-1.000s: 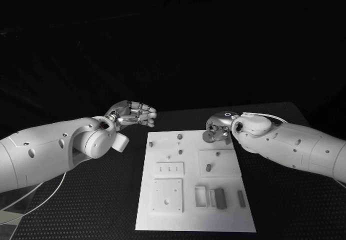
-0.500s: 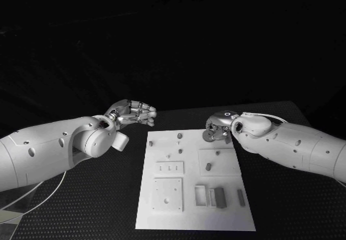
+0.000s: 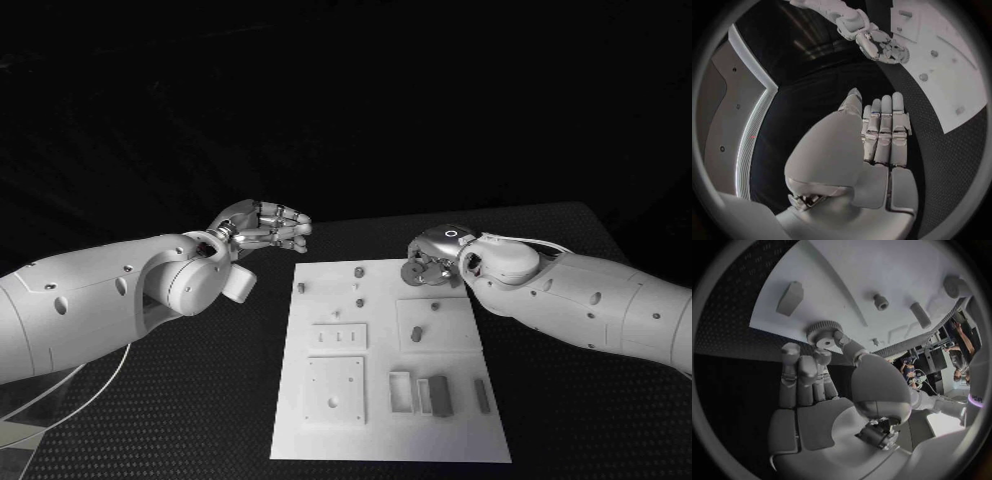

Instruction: Assemble the parts on the task board

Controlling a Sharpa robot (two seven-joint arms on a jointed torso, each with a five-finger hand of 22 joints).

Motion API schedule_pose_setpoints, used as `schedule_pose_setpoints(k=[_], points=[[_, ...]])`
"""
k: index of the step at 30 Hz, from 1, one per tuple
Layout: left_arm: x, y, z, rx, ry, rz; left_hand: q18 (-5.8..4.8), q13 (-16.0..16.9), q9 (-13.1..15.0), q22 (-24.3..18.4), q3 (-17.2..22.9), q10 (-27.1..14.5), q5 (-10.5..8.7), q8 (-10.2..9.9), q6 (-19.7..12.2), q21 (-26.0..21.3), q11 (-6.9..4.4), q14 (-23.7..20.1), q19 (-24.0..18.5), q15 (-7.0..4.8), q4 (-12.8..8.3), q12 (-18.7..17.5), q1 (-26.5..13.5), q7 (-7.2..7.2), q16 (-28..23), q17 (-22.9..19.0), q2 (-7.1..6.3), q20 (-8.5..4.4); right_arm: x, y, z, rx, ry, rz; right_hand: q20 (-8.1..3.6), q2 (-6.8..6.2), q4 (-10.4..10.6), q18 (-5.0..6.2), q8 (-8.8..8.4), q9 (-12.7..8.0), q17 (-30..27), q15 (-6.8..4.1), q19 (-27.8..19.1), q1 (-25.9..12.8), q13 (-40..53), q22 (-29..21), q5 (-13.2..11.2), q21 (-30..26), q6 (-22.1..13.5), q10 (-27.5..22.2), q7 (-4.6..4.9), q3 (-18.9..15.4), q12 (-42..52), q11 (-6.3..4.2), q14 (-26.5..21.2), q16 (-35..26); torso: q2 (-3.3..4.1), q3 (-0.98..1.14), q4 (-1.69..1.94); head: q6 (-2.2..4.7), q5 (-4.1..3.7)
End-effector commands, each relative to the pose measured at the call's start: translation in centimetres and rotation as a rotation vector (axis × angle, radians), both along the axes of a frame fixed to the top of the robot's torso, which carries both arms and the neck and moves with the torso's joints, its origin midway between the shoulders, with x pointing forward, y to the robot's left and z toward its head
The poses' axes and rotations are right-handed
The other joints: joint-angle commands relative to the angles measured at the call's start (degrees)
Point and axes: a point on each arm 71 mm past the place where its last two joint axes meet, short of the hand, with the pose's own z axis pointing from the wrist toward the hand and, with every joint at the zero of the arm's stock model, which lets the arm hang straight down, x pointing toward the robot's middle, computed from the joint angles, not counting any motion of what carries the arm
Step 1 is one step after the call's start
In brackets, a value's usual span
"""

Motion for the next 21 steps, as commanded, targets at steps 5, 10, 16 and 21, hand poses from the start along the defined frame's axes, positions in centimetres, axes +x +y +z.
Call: schedule_pose_setpoints(k=[5,10,16,21], points=[[-0.1,-0.1,0.1,-0.007,-0.005,-0.014,0.8,0.1,-0.1,-0.1,-0.3,0.3,0.15,-0.2,0.2,-0.3,0.01,0.5,0.4,-0.11,0.0,-0.3,-0.3,0.26,-0.4,0.1,0.21,0.17,-0.8,1.0,0.8,-0.028,-0.09,0.02,-0.29,-0.3,-0.3,3.55,1.29,0.8,-0.2,-0.26,0.8,-0.8,-0.5,1.0,0.2,0.4,5.2,1.0,-0.28,0.2,-0.1,-0.24,0.9,0.0,0.03,-0.06,-0.02,0.03,0.04],[-0.1,-0.1,0.1,-0.006,-0.003,-0.013,0.8,0.1,-0.1,-0.1,-0.4,0.3,0.15,-0.2,0.2,-0.3,0.01,0.5,0.4,-0.11,0.0,-0.3,-0.3,0.26,-0.4,0.1,0.19,0.17,-1.3,1.9,1.6,-0.023,-0.126,0.036,-0.37,-0.56,-0.3,3.55,1.31,0.8,-0.3,-0.32,1.0,-0.9,-0.7,1.0,0.2,0.4,5.4,1.3,-0.35,0.3,-0.3,-0.3,1.1,0.0,0.03,-0.1,0.0,0.25,0.0],[-0.1,-0.1,0.1,-0.006,-0.003,-0.012,0.8,0.1,-0.1,-0.1,-0.4,0.3,0.15,-0.3,0.2,-0.3,0.01,0.5,0.4,-0.11,0.0,-0.4,-0.3,0.26,-0.4,0.1,0.18,0.17,-2.2,3.7,2.1,-0.029,-0.176,0.083,-0.42,-0.82,-0.3,3.55,1.31,0.8,-0.4,-0.36,1.1,-0.9,-0.9,0.9,0.2,0.4,5.5,1.6,-0.4,0.4,-0.4,-0.35,1.2,-0.1,0.04,-0.13,0.09,0.31,0.0],[-0.1,0.0,0.1,-0.003,-0.002,-0.007,0.8,0.1,-0.1,-0.1,-0.4,0.3,0.15,-0.3,0.2,-0.3,0.01,0.5,0.4,-0.1,0.0,-0.4,-0.3,0.26,-0.4,0.2,0.19,0.17,-2.7,5.2,2.1,-0.043,-0.184,0.119,-0.44,-1.2,-0.3,3.55,1.28,0.8,-0.5,-0.38,1.2,-0.9,-1.0,0.9,0.2,0.4,5.6,1.8,-0.43,0.5,-0.5,-0.37,1.3,-0.1,0.02,-0.07,0.15,0.35,0.01]])
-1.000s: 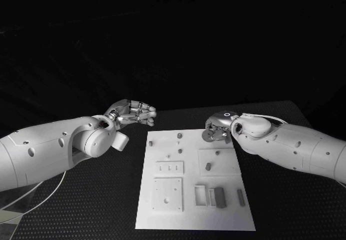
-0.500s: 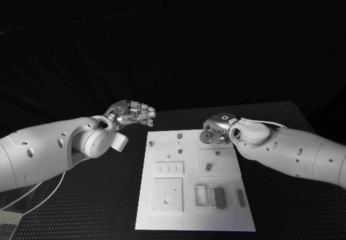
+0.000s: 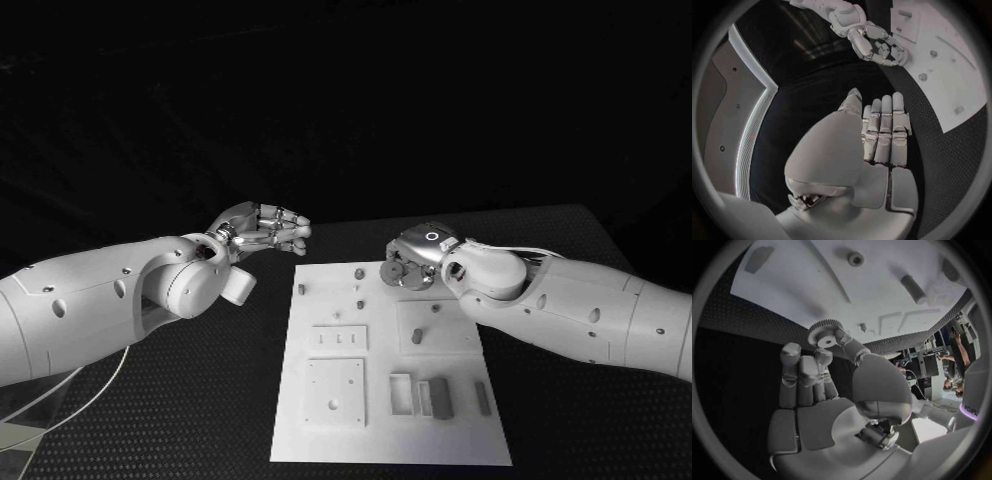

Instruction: Assemble the parts on the task board

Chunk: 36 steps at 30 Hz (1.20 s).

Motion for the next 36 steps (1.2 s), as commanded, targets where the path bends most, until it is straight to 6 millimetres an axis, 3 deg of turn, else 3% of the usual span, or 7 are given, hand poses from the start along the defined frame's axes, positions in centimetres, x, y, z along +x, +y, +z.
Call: schedule_pose_setpoints(k=[1,17,24,36], points=[[0.0,-0.1,0.1,-0.004,-0.003,-0.008,1.18,0.1,-0.1,-0.1,-0.4,0.3,0.16,-0.3,0.2,-0.3,0.01,0.5,0.4,-0.11,0.0,-0.4,-0.3,0.26,-0.2,0.1,0.2,0.17,-0.2,0.8,0.3,-0.037,-0.06,0.016,-0.04,-0.43,-0.1,3.52,0.16,0.8,-0.1,0.07,0.4,-0.2,-0.1,0.9,0.2,0.2,4.9,0.4,0.28,0.3,-0.2,0.07,0.5,-0.1,0.0,0.0,0.08,0.1,-0.04],[0.1,-0.8,0.1,-0.006,-0.004,-0.019,1.17,0.1,-0.1,-0.1,-0.4,0.4,0.15,-0.3,0.2,-0.4,0.01,0.5,0.4,-0.1,0.1,-0.5,-0.3,0.27,-0.3,0.2,0.23,0.18,-0.5,6.4,-0.6,-0.04,-0.06,0.09,-0.06,-0.95,0.0,3.52,0.02,0.8,-0.2,0.07,0.6,-0.1,-0.3,0.8,0.2,0.1,4.9,0.6,0.29,0.5,-0.4,0.07,0.6,-0.2,0.08,0.07,0.36,0.14,0.69],[0.2,-0.8,0.1,-0.006,-0.003,-0.02,1.17,0.1,-0.1,-0.1,-0.5,0.4,0.15,-0.3,0.2,-0.4,0.02,0.5,0.4,-0.1,0.0,-0.5,-0.3,0.28,-0.3,0.2,0.26,0.18,-0.4,7.0,-1.7,-0.057,-0.04,0.089,-0.08,-0.93,0.0,3.52,-0.02,0.8,-0.2,0.06,0.6,-0.1,-0.3,0.8,0.2,0.1,4.9,0.6,0.3,0.6,-0.4,0.07,0.6,-0.2,0.19,-0.02,0.69,-0.08,0.71],[0.2,-1.1,0.1,-0.007,-0.004,-0.024,1.17,0.2,-0.1,-0.1,-0.5,0.4,0.15,-0.3,0.2,-0.4,0.02,0.5,0.4,-0.1,0.0,-0.6,-0.3,0.29,-0.4,0.2,0.27,0.18,-0.4,7.8,-2.0,-0.062,-0.035,0.1,-0.08,-0.99,-0.1,3.52,-0.11,0.7,-0.2,0.07,0.6,-0.1,-0.4,0.8,0.2,0.0,4.8,0.6,0.32,0.6,-0.5,0.09,0.6,-0.3,0.14,0.02,0.38,-0.25,1.12]])
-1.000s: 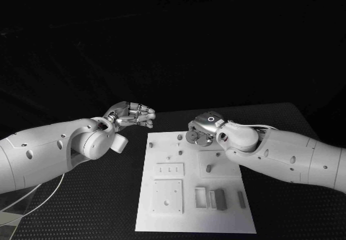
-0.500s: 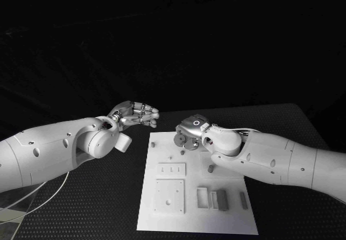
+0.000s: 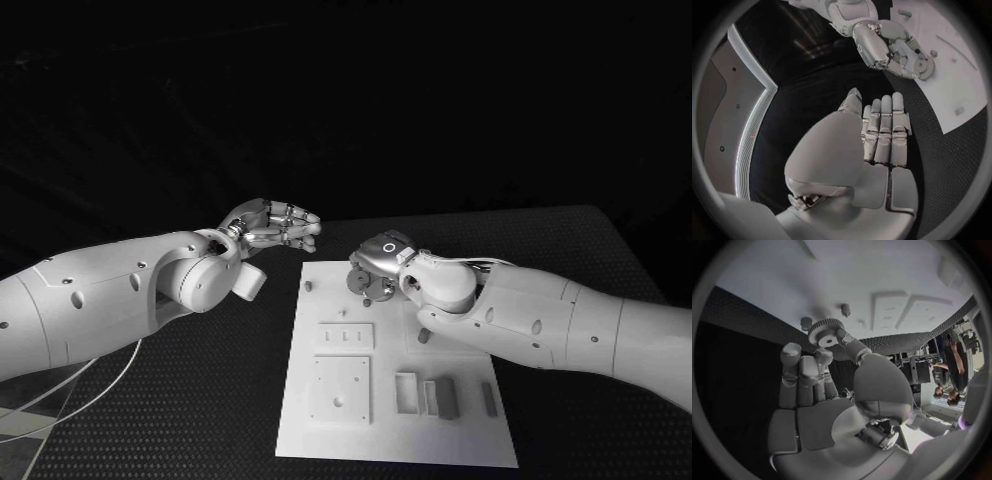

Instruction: Assemble the parts on the task board

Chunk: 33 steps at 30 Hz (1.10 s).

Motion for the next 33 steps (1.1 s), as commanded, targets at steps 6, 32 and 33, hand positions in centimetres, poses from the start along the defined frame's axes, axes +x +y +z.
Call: schedule_pose_setpoints(k=[6,32,33], points=[[0.0,-0.3,0.1,-0.008,-0.003,-0.017,0.68,0.1,-0.1,-0.1,-0.4,0.4,0.15,-0.3,0.2,-0.2,0.02,0.3,0.4,0.1,-0.1,-0.4,-0.3,0.29,-0.4,0.1,0.29,0.18,0.0,0.2,-0.9,-0.027,0.004,0.0,-0.09,0.06,0.0,3.42,0.29,0.7,-0.1,-0.11,0.2,0.5,-0.1,0.8,0.2,0.0,3.4,0.6,0.81,0.3,-0.3,0.01,0.4,-0.3,-0.01,0.03,0.11,-0.01,0.13],[0.0,-0.2,0.1,-0.007,-0.002,-0.014,0.68,0.1,-0.1,-0.1,-0.5,0.4,0.15,-0.3,0.2,-0.2,0.03,0.3,0.4,0.11,-0.1,-0.5,-0.3,0.3,-0.5,0.2,0.3,0.18,0.2,-0.2,-1.7,-0.024,0.011,-0.012,-0.1,-0.29,0.1,3.42,-0.11,0.5,-0.1,-0.02,0.3,0.4,-0.2,0.8,0.2,-0.1,3.0,0.6,0.96,0.3,-0.4,0.14,0.4,-0.4,-0.02,0.02,-0.05,-0.52,0.81],[0.0,-0.3,0.1,-0.007,-0.002,-0.015,0.67,0.1,-0.1,-0.1,-0.5,0.4,0.15,-0.4,0.2,-0.2,0.03,0.3,0.4,0.11,-0.1,-0.5,-0.3,0.3,-0.5,0.2,0.3,0.19,0.2,-0.2,-1.7,-0.024,0.01,-0.013,-0.1,-0.33,0.1,3.42,-0.17,0.5,-0.2,0.0,0.3,0.4,-0.2,0.8,0.2,-0.1,2.9,0.6,0.99,0.3,-0.4,0.16,0.4,-0.4,-0.02,0.02,-0.05,-0.52,0.81]])
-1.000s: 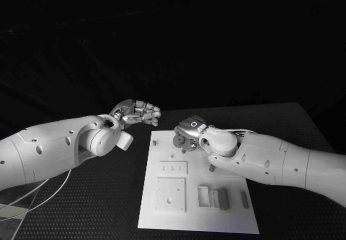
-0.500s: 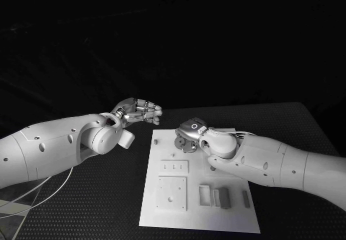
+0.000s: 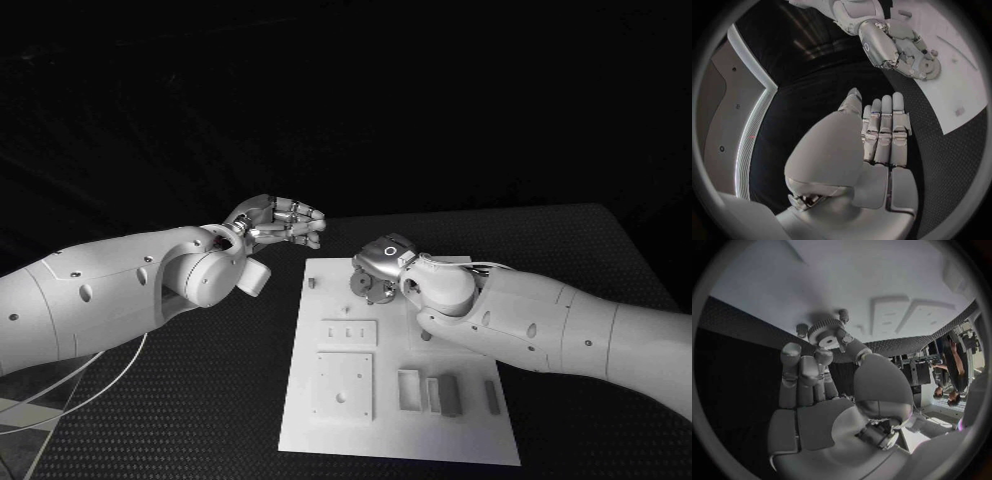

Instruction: Assemble the parts on the task board

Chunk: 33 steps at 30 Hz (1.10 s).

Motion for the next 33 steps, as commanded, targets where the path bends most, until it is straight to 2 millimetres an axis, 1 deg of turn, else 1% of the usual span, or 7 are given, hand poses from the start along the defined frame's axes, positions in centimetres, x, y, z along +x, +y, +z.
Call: schedule_pose_setpoints(k=[1,6,10,20,24,28,33], points=[[-0.06,-0.23,0.08,-0.007,-0.002,-0.015,1.15,0.1,-0.1,-0.1,-0.3,0.4,0.15,-0.4,0.2,-0.2,0.03,0.4,0.2,0.1,0.1,-0.3,-0.3,0.3,-0.3,0.1,0.3,-0.01,0.15,-0.41,-0.34,-0.015,0.001,-0.009,-0.22,-0.38,0.1,3.41,-0.05,0.5,-0.1,-0.08,0.2,0.4,-0.1,0.8,0.2,-0.1,2.5,0.4,1.04,0.4,-0.2,-0.03,0.4,-0.4,-0.02,-0.01,-0.02,0.05,0.01],[-0.06,-0.26,0.09,-0.007,-0.003,-0.016,1.15,0.1,-0.1,-0.1,-0.3,0.4,0.15,-0.4,0.2,-0.3,0.03,0.4,0.2,0.1,0.1,-0.3,-0.3,0.3,-0.3,0.1,0.31,-0.01,0.16,-0.35,-0.3,-0.01,-0.003,-0.008,-0.25,-0.59,0.1,3.41,-0.39,0.3,-0.1,0.03,0.2,0.4,-0.1,0.8,0.2,-0.2,2.1,0.4,1.18,0.5,-0.3,0.09,0.4,-0.5,0.0,0.0,0.01,0.02,0.04],[-0.05,-0.22,0.08,-0.007,-0.002,-0.015,1.15,0.1,-0.1,-0.1,-0.3,0.4,0.15,-0.4,0.2,-0.3,0.03,0.4,0.2,0.1,0.1,-0.3,-0.3,0.3,-0.3,0.1,0.31,-0.01,0.13,-0.26,-0.25,0.001,-0.002,-0.006,-0.3,-0.82,0.1,3.41,-1.13,-0.1,-0.2,0.31,0.2,0.5,-0.2,0.7,0.2,-0.4,0.9,0.3,1.53,0.6,-0.4,0.41,0.3,-0.6,0.0,0.01,-0.01,0.0,0.06],[-0.05,-0.23,0.08,-0.007,-0.002,-0.015,1.15,0.1,-0.1,-0.1,-0.4,0.5,0.15,-0.4,0.2,-0.3,0.03,0.4,0.2,0.1,0.1,-0.4,-0.3,0.31,-0.4,0.2,0.3,-0.01,0.13,-0.09,-0.31,0.007,0.015,-0.007,-0.31,-1.2,0.1,3.41,-1.56,-0.3,-0.2,0.52,0.2,0.5,-0.3,0.7,0.2,-0.6,0.3,0.2,1.76,0.6,-0.6,0.63,0.3,-0.8,0.02,-0.02,-0.02,-0.02,0.07],[-0.05,-0.24,0.08,-0.007,-0.002,-0.015,1.15,0.1,-0.1,-0.1,-0.4,0.5,0.15,-0.4,0.2,-0.3,0.03,0.4,0.2,0.1,0.1,-0.4,-0.3,0.31,-0.4,0.2,0.29,-0.01,0.19,-0.18,-0.32,0.011,0.018,-0.012,-0.34,-2.01,0.3,3.41,-3.05,-1.0,-0.3,0.88,0.2,0.5,-0.4,0.7,0.2,-0.8,-2.2,0.0,2.17,0.7,-0.7,1.02,0.2,-0.9,-0.01,-0.03,-0.05,-0.01,0.08],[-0.04,-0.18,0.08,-0.007,-0.002,-0.014,1.15,0.1,-0.1,-0.1,-0.4,0.4,0.14,-0.4,0.2,-0.3,0.04,0.4,0.2,0.1,0.1,-0.4,-0.3,0.31,-0.4,0.2,0.29,-0.01,0.21,-0.27,-0.28,0.016,0.016,-0.016,-0.36,-2.76,0.7,3.41,-4.17,-1.5,-0.3,1.11,0.2,0.4,-0.4,0.6,0.2,-1.0,-4.3,-0.2,2.48,0.7,-0.9,1.28,0.2,-1.0,0.01,-0.02,-0.01,-0.01,0.06],[-0.04,-0.13,0.08,-0.006,-0.002,-0.013,1.15,0.1,-0.1,-0.1,-0.4,0.4,0.15,-0.4,0.2,-0.3,0.04,0.4,0.2,0.1,0.1,-0.4,-0.3,0.32,-0.4,0.2,0.27,-0.01,0.22,-0.48,-0.22,0.028,0.012,-0.019,-0.38,-3.17,1.1,3.41,-4.47,-1.6,-0.3,1.26,0.2,0.3,-0.4,0.7,0.2,-1.1,-5.0,-0.3,2.66,0.8,-0.9,1.45,0.2,-1.0,-0.02,0.0,-0.02,-0.05,0.07]])
